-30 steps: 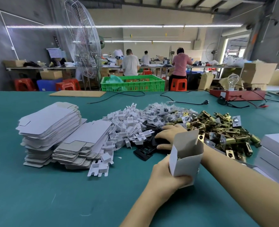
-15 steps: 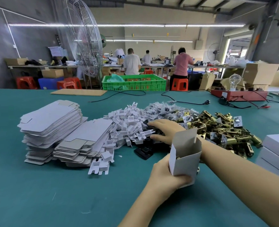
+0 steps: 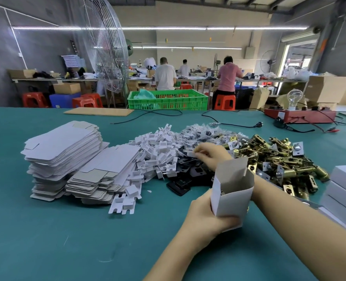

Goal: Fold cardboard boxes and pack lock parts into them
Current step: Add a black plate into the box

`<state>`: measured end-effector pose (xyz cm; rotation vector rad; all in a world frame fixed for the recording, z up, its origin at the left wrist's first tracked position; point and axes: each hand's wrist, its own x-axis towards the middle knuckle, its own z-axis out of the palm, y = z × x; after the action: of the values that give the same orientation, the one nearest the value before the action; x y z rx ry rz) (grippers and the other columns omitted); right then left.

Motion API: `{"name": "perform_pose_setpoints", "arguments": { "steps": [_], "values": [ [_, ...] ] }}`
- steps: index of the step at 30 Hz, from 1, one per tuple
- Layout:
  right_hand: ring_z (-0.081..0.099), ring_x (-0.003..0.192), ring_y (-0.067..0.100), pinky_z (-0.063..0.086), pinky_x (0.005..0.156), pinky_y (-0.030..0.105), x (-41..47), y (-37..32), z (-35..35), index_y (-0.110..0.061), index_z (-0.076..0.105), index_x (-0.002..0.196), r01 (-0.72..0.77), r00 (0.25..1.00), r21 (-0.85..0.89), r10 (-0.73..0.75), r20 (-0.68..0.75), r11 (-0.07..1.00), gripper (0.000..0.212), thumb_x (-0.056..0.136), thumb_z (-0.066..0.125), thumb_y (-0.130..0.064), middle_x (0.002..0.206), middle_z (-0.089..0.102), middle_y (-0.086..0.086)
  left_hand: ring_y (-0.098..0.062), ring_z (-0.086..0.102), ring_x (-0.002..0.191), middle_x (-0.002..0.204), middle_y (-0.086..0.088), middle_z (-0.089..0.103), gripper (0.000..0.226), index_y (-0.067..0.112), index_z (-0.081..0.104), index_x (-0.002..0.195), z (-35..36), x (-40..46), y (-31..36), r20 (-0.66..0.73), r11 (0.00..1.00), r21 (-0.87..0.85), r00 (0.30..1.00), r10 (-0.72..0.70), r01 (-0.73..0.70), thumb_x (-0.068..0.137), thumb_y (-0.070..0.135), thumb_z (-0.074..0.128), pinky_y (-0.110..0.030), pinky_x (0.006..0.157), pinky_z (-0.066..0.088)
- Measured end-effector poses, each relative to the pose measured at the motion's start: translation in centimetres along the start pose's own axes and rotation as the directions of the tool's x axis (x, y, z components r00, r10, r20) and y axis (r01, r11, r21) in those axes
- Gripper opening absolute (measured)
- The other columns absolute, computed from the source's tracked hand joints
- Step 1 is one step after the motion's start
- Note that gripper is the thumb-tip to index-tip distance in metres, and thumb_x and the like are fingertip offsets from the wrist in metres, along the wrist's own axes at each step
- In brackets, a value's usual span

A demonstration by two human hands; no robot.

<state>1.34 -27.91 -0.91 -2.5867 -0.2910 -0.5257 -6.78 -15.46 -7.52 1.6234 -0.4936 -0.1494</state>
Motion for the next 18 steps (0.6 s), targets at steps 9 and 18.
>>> {"name": "perform_pose_setpoints", "arguments": {
  "steps": [9, 18],
  "values": [
    [0.065, 0.066, 0.011, 0.054, 0.063, 0.019, -4.8, -0.1, -13.0, -0.013, 0.066, 0.084, -0.107, 0.96, 0.723, 0.262, -0.104, 0.682, 0.008, 0.089, 0.061, -0.009, 0.067, 0.067, -0.003, -0.009, 0.065, 0.083, 0.096, 0.003, 0.072, 0.036, 0.031, 0.069, 0.095, -0.2, -0.3, -0.1, 0.033, 1.0, 0.029, 0.999, -0.008, 0.008, 0.062, 0.023, 0.08, -0.027, 0.075, 0.051],
    [0.061, 0.057, 0.005, 0.046, 0.057, 0.021, -8.6, -5.5, -16.0, -0.019, 0.071, 0.079, -0.132, 0.964, 0.199, 0.08, 0.252, 0.971, 0.016, 0.077, 0.07, -0.035, 0.066, 0.069, 0.001, -0.005, 0.068, 0.088, 0.095, 0.013, 0.074, 0.04, 0.043, 0.07, 0.093, 0.2, -0.6, 0.6, 0.028, 1.0, 0.007, 1.0, 0.003, -0.003, 0.054, 0.035, 0.077, -0.022, 0.075, 0.053]
  ]
}}
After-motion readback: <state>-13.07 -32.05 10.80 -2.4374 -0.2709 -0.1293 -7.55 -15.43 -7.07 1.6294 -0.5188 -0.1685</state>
